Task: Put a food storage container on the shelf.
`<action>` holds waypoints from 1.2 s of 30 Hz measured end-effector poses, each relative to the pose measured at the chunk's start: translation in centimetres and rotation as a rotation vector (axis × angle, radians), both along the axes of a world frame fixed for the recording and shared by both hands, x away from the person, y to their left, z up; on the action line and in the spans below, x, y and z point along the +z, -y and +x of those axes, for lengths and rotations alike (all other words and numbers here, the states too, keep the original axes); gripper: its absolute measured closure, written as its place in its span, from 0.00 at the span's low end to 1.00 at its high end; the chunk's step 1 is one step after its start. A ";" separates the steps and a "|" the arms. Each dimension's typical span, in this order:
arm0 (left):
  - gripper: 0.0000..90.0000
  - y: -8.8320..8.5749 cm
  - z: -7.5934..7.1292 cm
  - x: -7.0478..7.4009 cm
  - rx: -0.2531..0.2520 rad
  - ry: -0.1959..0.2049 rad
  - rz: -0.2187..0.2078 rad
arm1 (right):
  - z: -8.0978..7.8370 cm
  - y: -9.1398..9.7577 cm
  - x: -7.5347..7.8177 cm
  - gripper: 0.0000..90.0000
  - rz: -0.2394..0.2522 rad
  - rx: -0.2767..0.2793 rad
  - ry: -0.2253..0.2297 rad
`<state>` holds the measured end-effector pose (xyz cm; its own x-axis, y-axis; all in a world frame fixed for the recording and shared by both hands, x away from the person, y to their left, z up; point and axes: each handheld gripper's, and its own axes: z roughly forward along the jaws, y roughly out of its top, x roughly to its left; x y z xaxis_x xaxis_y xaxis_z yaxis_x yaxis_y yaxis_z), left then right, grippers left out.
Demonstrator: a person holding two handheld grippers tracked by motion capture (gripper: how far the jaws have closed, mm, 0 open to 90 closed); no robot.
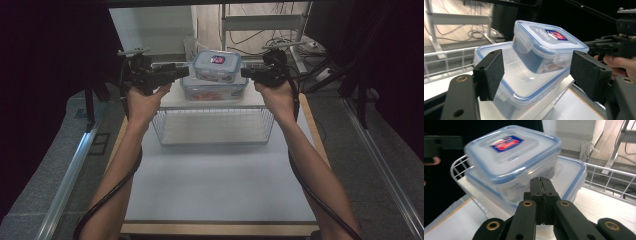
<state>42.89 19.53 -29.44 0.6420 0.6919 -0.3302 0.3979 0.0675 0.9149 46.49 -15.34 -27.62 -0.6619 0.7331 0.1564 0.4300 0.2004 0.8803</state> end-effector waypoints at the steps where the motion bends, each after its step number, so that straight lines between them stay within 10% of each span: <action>1: 0.30 0.0 0.0 0.0 0.002 0.002 0.003 | 0.4 0.0 -0.2 1.00 0.015 -0.006 -0.011; 7: 0.32 0.6 0.1 -0.2 0.049 0.017 0.079 | 2.2 -0.5 -0.9 0.99 0.051 -0.031 -0.042; 13: 0.72 1.7 1.0 -0.1 0.141 0.014 0.219 | 3.2 -0.9 -1.4 0.99 0.069 -0.053 -0.055; 21: 0.95 2.9 2.1 -0.2 0.102 -0.034 0.202 | 3.2 -1.2 -1.4 0.99 0.052 -0.051 -0.049; 36: 0.85 2.4 0.5 -0.6 0.105 -0.023 0.205 | 2.7 -0.5 -1.1 0.97 0.027 -0.068 -0.005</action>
